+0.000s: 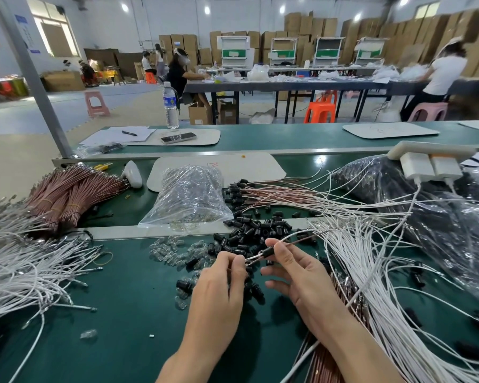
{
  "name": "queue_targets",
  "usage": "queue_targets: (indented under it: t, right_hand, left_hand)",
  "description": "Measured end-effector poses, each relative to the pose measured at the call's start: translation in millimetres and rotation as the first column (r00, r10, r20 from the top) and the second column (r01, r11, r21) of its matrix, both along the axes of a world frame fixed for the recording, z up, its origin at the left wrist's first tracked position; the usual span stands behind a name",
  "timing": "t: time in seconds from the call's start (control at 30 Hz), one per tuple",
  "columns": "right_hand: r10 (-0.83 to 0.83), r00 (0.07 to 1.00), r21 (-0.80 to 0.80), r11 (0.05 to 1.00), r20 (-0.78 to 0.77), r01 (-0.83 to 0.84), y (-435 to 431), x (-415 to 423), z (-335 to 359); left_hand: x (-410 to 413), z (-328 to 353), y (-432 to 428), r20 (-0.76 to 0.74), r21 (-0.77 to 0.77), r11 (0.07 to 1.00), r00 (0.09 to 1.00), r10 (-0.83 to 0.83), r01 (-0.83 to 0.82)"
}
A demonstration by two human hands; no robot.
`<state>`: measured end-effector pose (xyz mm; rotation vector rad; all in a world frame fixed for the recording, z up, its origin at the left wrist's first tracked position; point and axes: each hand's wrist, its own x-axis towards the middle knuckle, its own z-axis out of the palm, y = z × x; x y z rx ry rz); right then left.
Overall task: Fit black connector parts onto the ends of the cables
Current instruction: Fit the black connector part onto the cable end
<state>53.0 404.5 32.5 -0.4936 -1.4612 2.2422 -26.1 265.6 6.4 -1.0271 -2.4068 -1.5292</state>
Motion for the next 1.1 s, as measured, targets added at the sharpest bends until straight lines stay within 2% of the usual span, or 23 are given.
queue_targets:
  t: [0.2, 0.4, 0.57, 0.67, 0.8, 0.9, 1.0, 1.07, 1.1]
  right_hand:
    - [0.142, 0.99, 0.012, 0.99, -0.003, -0.142, -5.3, -1.1, -1.8]
    - [0.116, 0.993, 0.026, 0.993, -0.023, -0.116, -7.9, -1.2, -3.0]
    - [0.075, 0.997, 0.028, 0.997, -0.012, -0.074, -8.3, -0.8, -3.6]
    - [0.053, 0.998, 0.014, 0.999, -0.027, -0.053, -6.8, -1.9, -4.5]
    - [-0.025, 0.998, -0.018, 1.0, -0.056, 0.024, -0.3, -2.3, -5.9]
    - [-0.078, 0.995, -0.069, 0.995, -0.067, 0.074, 4.3, -2.6, -7.0]
    - [-0.104, 0.993, -0.076, 0.992, -0.054, 0.1, 6.5, -2.6, -8.8]
    - [-0.112, 0.993, -0.079, 0.991, -0.041, 0.109, 7.2, -2.9, -10.2]
    - [-0.114, 0.993, -0.081, 0.99, -0.034, 0.111, 7.5, -3.3, -10.7]
  left_hand:
    - [2.5, 2.7, 0.5, 0.024, 0.012, 0.998, 0.998, -0.063, 0.063]
    - [4.1, 4.5, 0.7, 0.015, 0.013, 0.998, 0.997, -0.069, 0.069]
    - [5.6, 5.0, -0.1, -0.002, -0.048, 0.997, 0.998, -0.065, 0.065]
    - [6.9, 7.2, -0.2, -0.076, -0.093, 0.996, 0.997, -0.017, 0.01]
    - [-2.8, 17.7, -10.1, -0.3, -0.068, 0.98, 0.94, 0.159, -0.188]
    - [-17.4, 19.9, -22.8, -0.303, -0.258, 0.928, 0.935, 0.185, -0.268]
    - [-20.2, 12.3, -26.0, -0.238, -0.508, 0.831, 0.964, 0.118, -0.227]
    - [-17.3, 8.6, -23.1, -0.214, -0.557, 0.811, 0.974, 0.069, -0.18]
    - [-16.8, 9.0, -22.0, -0.2, -0.536, 0.829, 0.978, 0.055, -0.156]
